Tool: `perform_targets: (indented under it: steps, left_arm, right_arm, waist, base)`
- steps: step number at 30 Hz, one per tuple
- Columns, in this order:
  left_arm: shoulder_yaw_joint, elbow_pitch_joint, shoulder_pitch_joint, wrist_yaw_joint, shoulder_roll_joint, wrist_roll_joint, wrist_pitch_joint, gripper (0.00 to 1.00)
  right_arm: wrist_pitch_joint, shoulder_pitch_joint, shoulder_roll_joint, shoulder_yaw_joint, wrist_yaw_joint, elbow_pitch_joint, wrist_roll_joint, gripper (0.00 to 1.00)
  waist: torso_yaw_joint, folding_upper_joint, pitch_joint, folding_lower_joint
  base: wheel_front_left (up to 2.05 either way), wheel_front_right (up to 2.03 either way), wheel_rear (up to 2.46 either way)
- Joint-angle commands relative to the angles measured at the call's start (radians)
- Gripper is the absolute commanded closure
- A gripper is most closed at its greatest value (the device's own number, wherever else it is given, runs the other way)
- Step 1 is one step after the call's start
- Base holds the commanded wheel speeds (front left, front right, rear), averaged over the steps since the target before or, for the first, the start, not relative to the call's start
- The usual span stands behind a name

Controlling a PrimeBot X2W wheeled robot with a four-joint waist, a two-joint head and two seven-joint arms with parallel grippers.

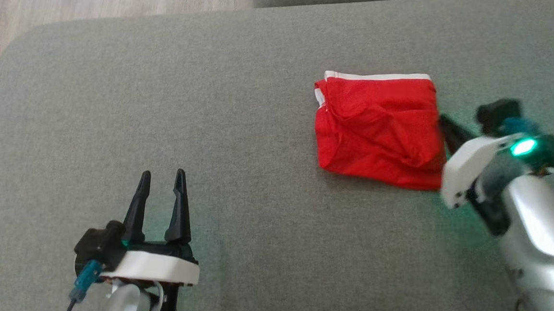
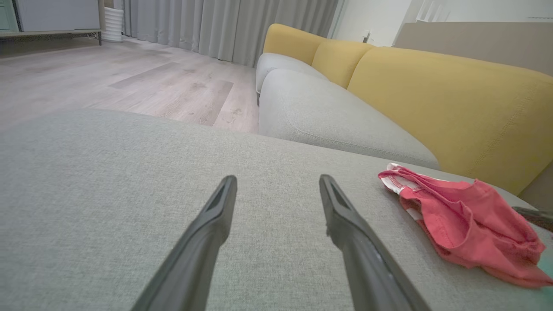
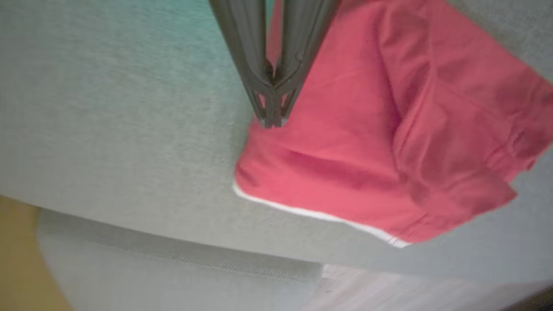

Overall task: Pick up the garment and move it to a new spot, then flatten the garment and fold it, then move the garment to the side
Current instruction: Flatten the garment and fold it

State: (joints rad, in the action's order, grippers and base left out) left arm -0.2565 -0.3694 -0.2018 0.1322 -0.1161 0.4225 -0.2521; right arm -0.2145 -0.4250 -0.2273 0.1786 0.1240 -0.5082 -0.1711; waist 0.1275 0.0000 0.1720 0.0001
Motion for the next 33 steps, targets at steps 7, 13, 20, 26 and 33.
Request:
perform_targets:
  steps: [7, 13, 20, 26, 33]
  left_arm:
    - [0.030, 0.025, -0.049, -0.002, -0.025, 0.001, -0.010, 0.00]
    - [0.054, 0.020, -0.030, -0.002, -0.030, 0.003, -0.010, 0.00]
    - [0.102, 0.024, 0.008, -0.014, -0.037, 0.001, -0.010, 0.00]
    - [0.132, 0.026, 0.047, -0.019, -0.048, -0.002, -0.010, 0.00]
    - [0.172, 0.026, 0.095, -0.029, -0.073, -0.006, -0.010, 0.00]
  right_arm:
    - [0.017, -0.028, 0.072, 0.283, 0.007, 0.015, -0.129, 1.00]
    - [-0.041, 0.038, 0.051, 0.488, 0.007, 0.169, -0.348, 1.00]
    - [0.065, 0.085, 0.003, 0.353, 0.007, 0.300, -0.329, 0.00]
    - [0.152, 0.168, 0.024, 0.176, 0.007, 0.368, -0.254, 0.00]
    - [0.173, 0.270, 0.044, -0.004, 0.007, 0.396, -0.152, 0.00]
  waist:
    - [0.016, 0.0000, -0.001, -0.0001]
    - [-0.010, 0.0000, -0.029, -0.0001]
    - [-0.076, 0.0000, -0.081, -0.0001]
    - [-0.123, 0.0000, -0.130, -0.0001]
    - [-0.176, 0.0000, -0.173, -0.0001]
  base:
    - [0.00, 0.00, 0.00]
    - [0.00, 0.00, 0.00]
    - [0.00, 0.00, 0.00]
    - [0.00, 0.00, 0.00]
    - [0.00, 0.00, 0.00]
